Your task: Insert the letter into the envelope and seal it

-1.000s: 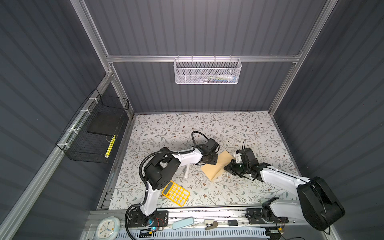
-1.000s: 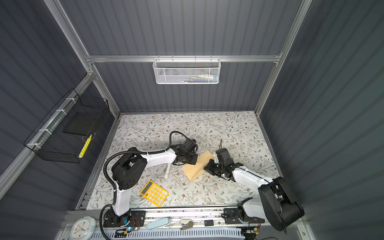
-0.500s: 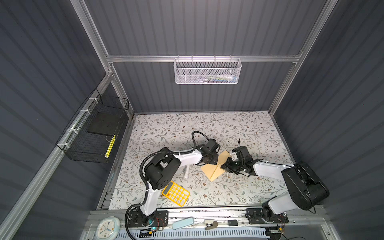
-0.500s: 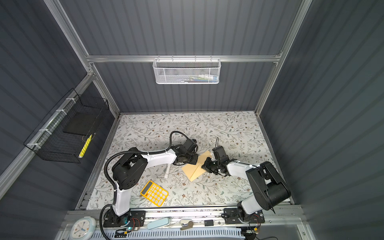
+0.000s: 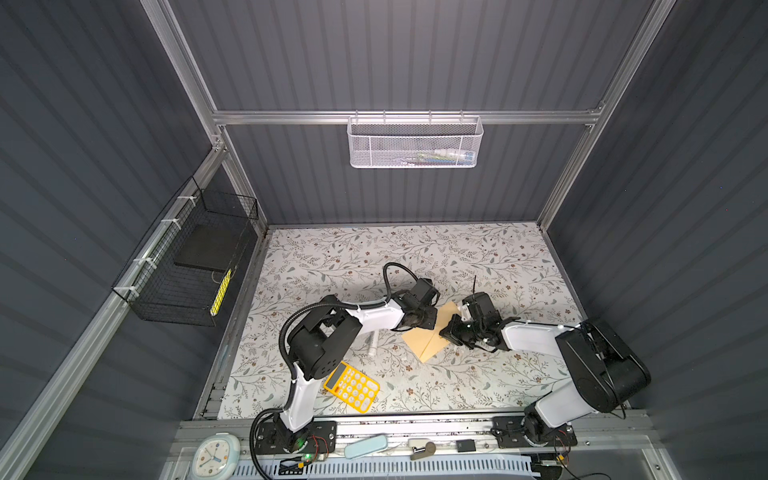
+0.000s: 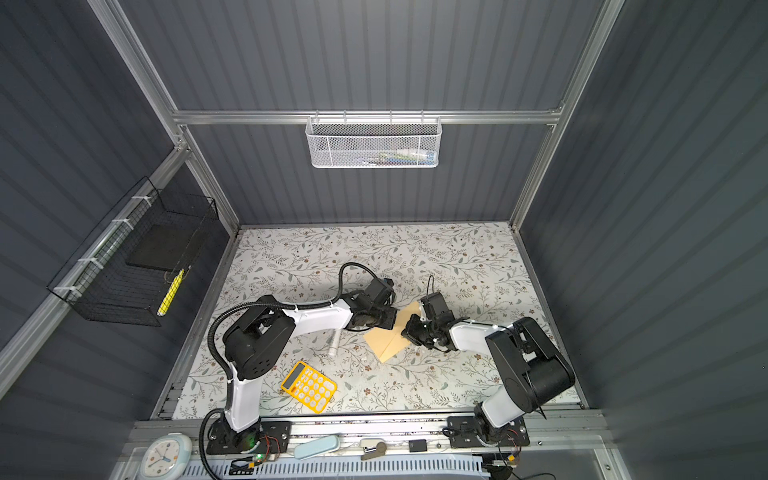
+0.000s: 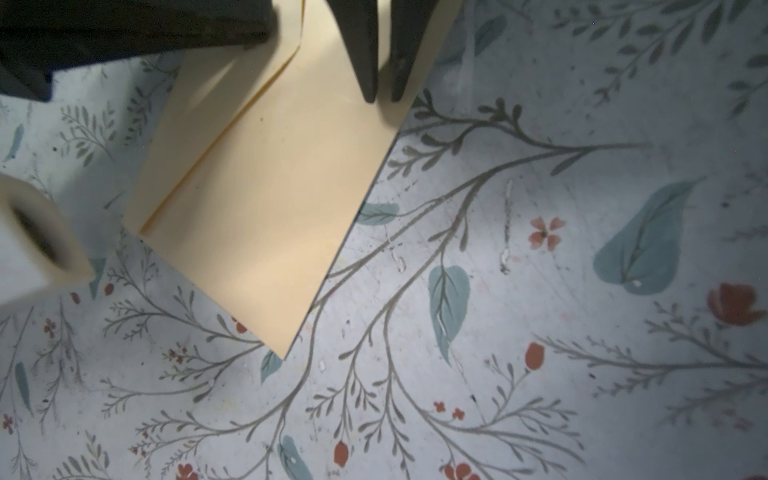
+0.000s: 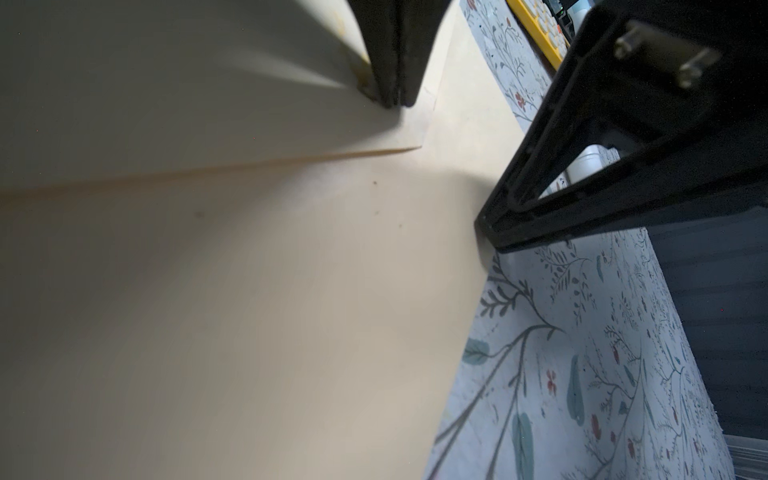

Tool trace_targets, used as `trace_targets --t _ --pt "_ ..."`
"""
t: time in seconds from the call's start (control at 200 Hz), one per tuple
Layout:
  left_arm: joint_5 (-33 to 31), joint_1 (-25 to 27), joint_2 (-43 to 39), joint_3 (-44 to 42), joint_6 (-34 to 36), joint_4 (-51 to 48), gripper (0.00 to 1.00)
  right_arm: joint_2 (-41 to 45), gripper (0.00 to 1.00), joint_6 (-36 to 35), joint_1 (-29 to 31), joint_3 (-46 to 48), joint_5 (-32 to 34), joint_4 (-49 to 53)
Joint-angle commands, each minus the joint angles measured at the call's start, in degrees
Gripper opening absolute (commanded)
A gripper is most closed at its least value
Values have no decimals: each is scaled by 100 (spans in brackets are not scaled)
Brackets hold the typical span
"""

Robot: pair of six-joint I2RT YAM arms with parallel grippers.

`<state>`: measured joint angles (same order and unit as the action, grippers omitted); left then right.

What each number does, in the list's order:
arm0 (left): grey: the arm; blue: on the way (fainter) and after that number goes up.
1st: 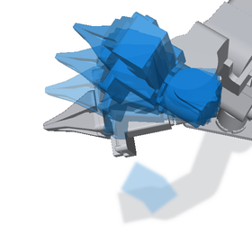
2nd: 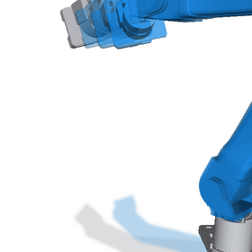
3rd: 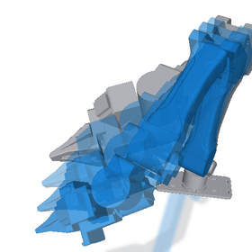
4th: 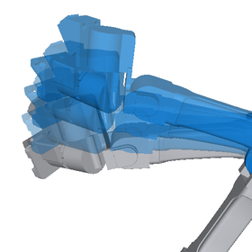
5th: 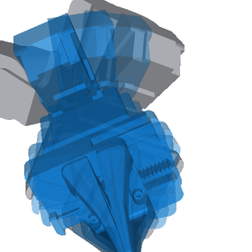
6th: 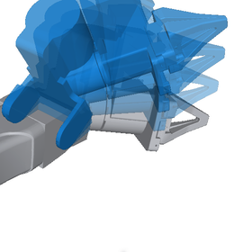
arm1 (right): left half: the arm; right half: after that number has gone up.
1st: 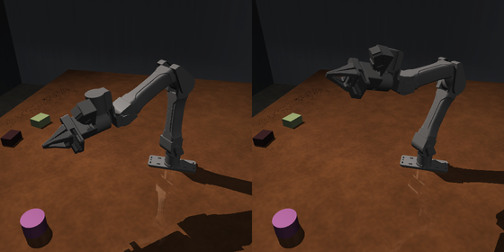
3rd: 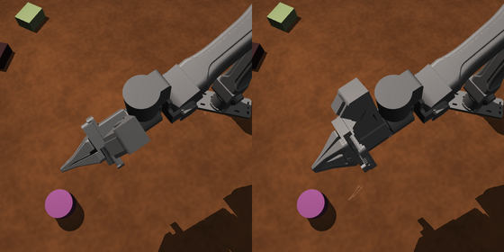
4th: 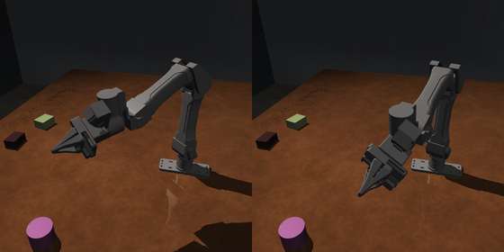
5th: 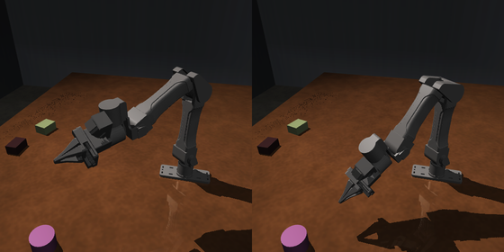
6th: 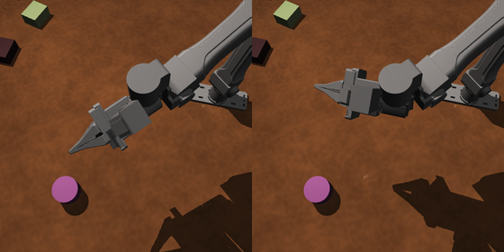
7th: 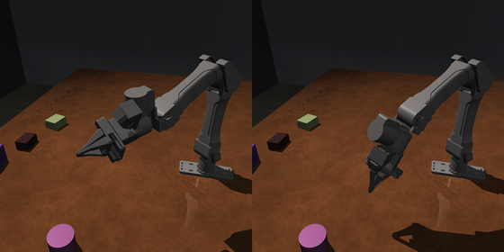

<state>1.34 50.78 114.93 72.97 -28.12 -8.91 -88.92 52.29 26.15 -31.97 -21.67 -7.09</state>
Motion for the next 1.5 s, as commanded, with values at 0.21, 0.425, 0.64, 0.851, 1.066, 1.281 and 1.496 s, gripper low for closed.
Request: trace_targets --t 0.21,0.425,0.64,0.851,1.066,1.281,1.496 --pt "492 62 -1203 -113 -384 -283 16 -109 0 70 45 97 656 590" --pt "1054 74 -1665 -669 -821 -307 14 -108 0 68 57 58 655 599" --pt "1232 330 -1799 -1185 -1071 -186 12 -128 0 109 78 44 620 566" --pt "1019 519 -1722 -1491 -1238 -329 9 -135 0 105 92 39 618 567" --pt "888 654 -1629 -1633 -1254 -438 8 -125 0 110 96 42 614 582" --pt "676 683 -1517 -1772 -1309 -576 7 -141 0 123 121 57 620 536" --pt "621 704 -1356 -1897 -1336 -569 7 -204 0 131 136 33 592 507"
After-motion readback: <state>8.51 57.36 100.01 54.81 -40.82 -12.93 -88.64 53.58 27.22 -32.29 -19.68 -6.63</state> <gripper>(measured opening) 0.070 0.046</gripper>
